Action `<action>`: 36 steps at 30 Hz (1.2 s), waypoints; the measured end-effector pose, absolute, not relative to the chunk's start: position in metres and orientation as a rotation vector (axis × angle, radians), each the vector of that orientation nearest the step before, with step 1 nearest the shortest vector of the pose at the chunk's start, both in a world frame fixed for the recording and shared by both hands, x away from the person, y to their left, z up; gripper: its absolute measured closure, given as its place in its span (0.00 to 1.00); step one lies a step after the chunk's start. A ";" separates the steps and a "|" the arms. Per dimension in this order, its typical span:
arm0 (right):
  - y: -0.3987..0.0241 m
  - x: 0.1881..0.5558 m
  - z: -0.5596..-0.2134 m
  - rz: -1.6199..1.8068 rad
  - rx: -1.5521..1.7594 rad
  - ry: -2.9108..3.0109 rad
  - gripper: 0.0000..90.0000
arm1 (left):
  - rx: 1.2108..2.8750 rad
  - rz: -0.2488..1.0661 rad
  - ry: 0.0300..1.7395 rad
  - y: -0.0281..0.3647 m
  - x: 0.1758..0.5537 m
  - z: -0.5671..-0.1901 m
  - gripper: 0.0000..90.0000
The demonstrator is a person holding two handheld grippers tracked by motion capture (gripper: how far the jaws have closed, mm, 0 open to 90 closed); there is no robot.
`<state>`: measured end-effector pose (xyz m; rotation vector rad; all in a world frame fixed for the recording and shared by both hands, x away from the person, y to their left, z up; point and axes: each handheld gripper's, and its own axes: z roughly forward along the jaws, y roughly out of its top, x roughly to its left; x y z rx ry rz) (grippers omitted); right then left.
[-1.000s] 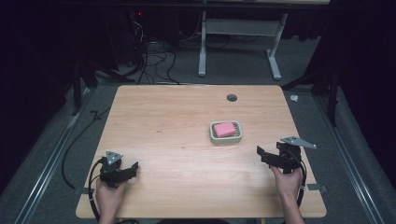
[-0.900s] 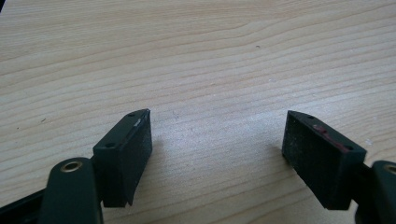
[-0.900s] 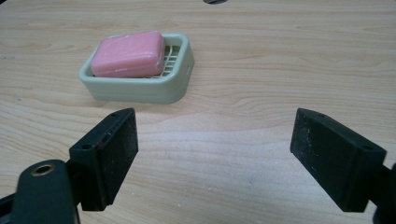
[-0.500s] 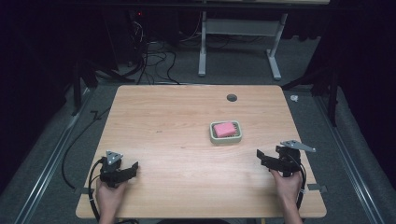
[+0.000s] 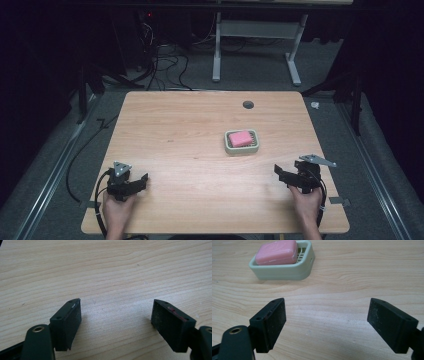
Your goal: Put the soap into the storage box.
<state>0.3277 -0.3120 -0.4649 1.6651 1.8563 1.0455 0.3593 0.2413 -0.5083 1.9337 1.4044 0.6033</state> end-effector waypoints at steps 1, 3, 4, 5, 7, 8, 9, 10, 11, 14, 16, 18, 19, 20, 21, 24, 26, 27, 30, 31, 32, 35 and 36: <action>-0.312 0.327 -0.466 1.044 1.666 1.857 0.18 | 1.934 0.603 1.405 0.241 0.359 -0.508 0.27; -0.313 0.327 -0.468 1.042 1.662 1.861 0.18 | 1.934 0.603 1.405 0.241 0.359 -0.508 0.27; -0.313 0.327 -0.469 1.041 1.663 1.862 0.18 | 1.934 0.603 1.405 0.241 0.359 -0.508 0.27; -0.313 0.327 -0.469 1.041 1.676 1.861 0.18 | 1.934 0.604 1.405 0.241 0.359 -0.508 0.27; -0.313 0.326 -0.472 1.036 1.675 1.865 0.18 | 1.934 0.603 1.405 0.241 0.359 -0.508 0.27; -0.313 0.326 -0.472 1.036 1.675 1.865 0.18 | 1.934 0.603 1.405 0.241 0.359 -0.508 0.27; -0.313 0.326 -0.473 1.037 1.679 1.866 0.18 | 1.933 0.603 1.405 0.241 0.359 -0.508 0.27; -0.313 0.326 -0.474 1.033 1.679 1.867 0.18 | 1.934 0.603 1.404 0.241 0.359 -0.508 0.27; -0.312 0.326 -0.474 1.029 1.686 1.866 0.18 | 1.934 0.602 1.405 0.241 0.359 -0.508 0.27; -0.312 0.326 -0.477 1.022 1.686 1.871 0.19 | 1.933 0.603 1.405 0.241 0.359 -0.508 0.27; -0.312 0.326 -0.478 1.017 1.693 1.870 0.19 | 1.933 0.603 1.405 0.241 0.359 -0.508 0.27; -0.312 0.326 -0.480 1.006 1.694 1.876 0.19 | 1.934 0.603 1.405 0.241 0.359 -0.508 0.27; -0.312 0.326 -0.480 1.006 1.694 1.876 0.19 | 1.933 0.603 1.405 0.241 0.359 -0.508 0.27; -0.312 0.326 -0.481 1.001 1.695 1.878 0.19 | 1.934 0.602 1.404 0.241 0.359 -0.508 0.27; -0.312 0.326 -0.481 0.998 1.694 1.877 0.19 | 1.933 0.603 1.405 0.241 0.359 -0.508 0.27; -0.312 0.326 -0.483 0.982 1.698 1.881 0.19 | 1.934 0.603 1.405 0.241 0.359 -0.508 0.27; -0.312 0.326 -0.485 0.972 1.689 1.888 0.19 | 1.934 0.603 1.405 0.241 0.359 -0.508 0.27; -0.311 0.326 -0.485 0.966 1.691 1.887 0.19 | 1.934 0.603 1.405 0.241 0.359 -0.508 0.27; -0.311 0.327 -0.488 0.949 1.692 1.898 0.19 | 1.934 0.603 1.405 0.241 0.359 -0.508 0.27; -0.311 0.327 -0.489 0.942 1.699 1.900 0.19 | 1.934 0.603 1.405 0.241 0.359 -0.508 0.27; -0.311 0.327 -0.491 0.934 1.703 1.906 0.19 | 1.933 0.603 1.405 0.241 0.359 -0.508 0.27; -0.311 0.328 -0.492 0.929 1.701 1.909 0.19 | 1.934 0.602 1.405 0.241 0.359 -0.508 0.27; -0.311 0.328 -0.493 0.925 1.703 1.910 0.19 | 1.934 0.603 1.405 0.241 0.359 -0.508 0.27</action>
